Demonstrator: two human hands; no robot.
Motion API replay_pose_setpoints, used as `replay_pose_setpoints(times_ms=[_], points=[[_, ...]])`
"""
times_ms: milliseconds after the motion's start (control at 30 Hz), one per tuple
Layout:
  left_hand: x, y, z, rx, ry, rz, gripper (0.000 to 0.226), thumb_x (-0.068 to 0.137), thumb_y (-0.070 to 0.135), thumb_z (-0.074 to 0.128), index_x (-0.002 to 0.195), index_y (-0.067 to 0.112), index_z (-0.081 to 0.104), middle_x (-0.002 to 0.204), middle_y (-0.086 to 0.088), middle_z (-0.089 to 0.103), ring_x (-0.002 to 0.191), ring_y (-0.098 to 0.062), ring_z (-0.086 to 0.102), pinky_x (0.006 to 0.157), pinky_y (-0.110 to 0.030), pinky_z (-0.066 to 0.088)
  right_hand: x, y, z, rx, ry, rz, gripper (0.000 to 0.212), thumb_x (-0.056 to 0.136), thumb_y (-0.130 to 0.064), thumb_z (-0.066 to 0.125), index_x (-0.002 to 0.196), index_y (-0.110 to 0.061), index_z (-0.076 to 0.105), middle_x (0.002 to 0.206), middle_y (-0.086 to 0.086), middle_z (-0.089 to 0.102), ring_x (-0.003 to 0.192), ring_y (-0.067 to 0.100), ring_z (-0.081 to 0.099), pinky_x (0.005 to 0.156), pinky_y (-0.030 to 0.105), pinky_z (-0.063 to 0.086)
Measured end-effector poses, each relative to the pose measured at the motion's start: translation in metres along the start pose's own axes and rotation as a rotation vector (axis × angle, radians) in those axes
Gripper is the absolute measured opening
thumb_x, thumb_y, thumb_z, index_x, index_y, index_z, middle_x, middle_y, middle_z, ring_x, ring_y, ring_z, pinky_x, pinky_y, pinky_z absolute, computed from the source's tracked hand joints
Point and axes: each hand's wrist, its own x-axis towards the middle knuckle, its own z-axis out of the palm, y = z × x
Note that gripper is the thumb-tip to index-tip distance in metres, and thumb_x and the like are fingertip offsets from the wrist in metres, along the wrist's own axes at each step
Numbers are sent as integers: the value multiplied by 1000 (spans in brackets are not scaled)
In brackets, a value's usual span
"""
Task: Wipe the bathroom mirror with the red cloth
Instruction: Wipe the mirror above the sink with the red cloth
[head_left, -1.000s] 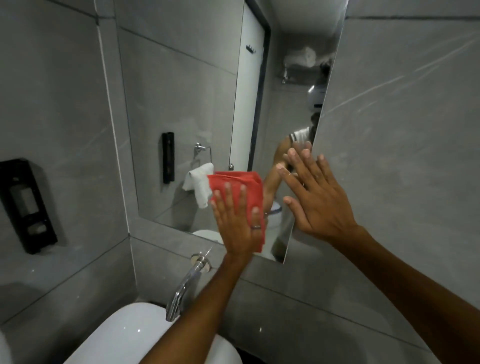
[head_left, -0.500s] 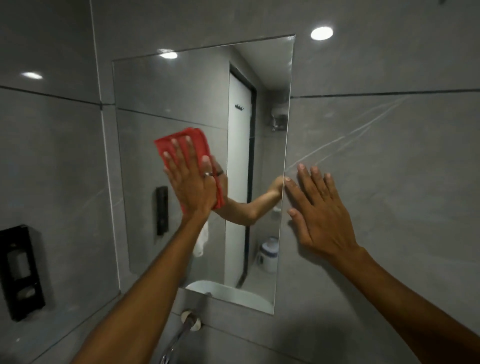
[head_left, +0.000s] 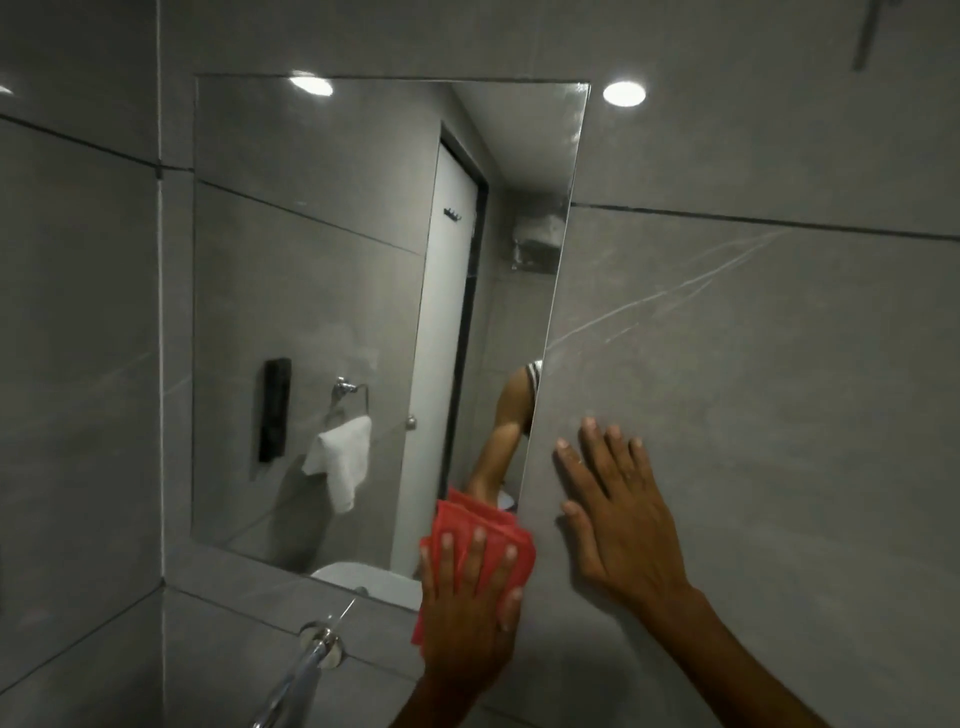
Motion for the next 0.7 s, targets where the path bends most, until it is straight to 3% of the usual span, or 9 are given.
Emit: replay_pose_setpoints(times_ms=[67, 200, 400, 533, 700], points=[[53, 8, -18, -35, 0, -15, 63, 106, 52, 31, 164, 29, 21, 175, -7, 10, 160, -40, 11, 116, -74, 25, 19, 9, -11, 26, 69, 48, 60, 108, -47, 19, 159, -16, 21, 168, 13, 18, 161, 22, -1, 130, 43, 2], [206, 33, -80, -95, 195, -20, 66, 108, 54, 22, 165, 25, 8, 175, -8, -1, 162, -34, -4, 129, -62, 0, 62, 26, -34, 10, 172, 43, 60, 105, -39, 34, 159, -13, 28, 169, 11, 15, 160, 25, 1, 131, 42, 1], [400, 65, -169, -109, 275, -30, 72, 107, 56, 30, 166, 21, 6, 175, -10, -2, 162, -34, -8, 129, -62, 0, 123, 49, -62, -33, 266, 63, 59, 104, -35, 36, 158, -11, 31, 169, 12, 13, 159, 24, 3, 131, 39, -2], [431, 72, -184, -99, 254, -73, 68, 108, 53, 26, 165, 21, 8, 175, -10, -1, 162, -34, -7, 128, -61, -1, 139, 45, -70, -13, 345, 78, 57, 107, -38, 31, 157, -11, 32, 168, 10, 11, 159, 24, 2, 131, 40, 0], [366, 59, -152, -124, 271, 15, 63, 110, 48, 28, 165, 20, 16, 175, -10, 7, 162, -35, -1, 130, -60, -1, 103, 24, -52, 62, 335, 77, 54, 109, -35, 29, 155, -9, 38, 169, 10, 14, 161, 25, 4, 131, 42, 5]])
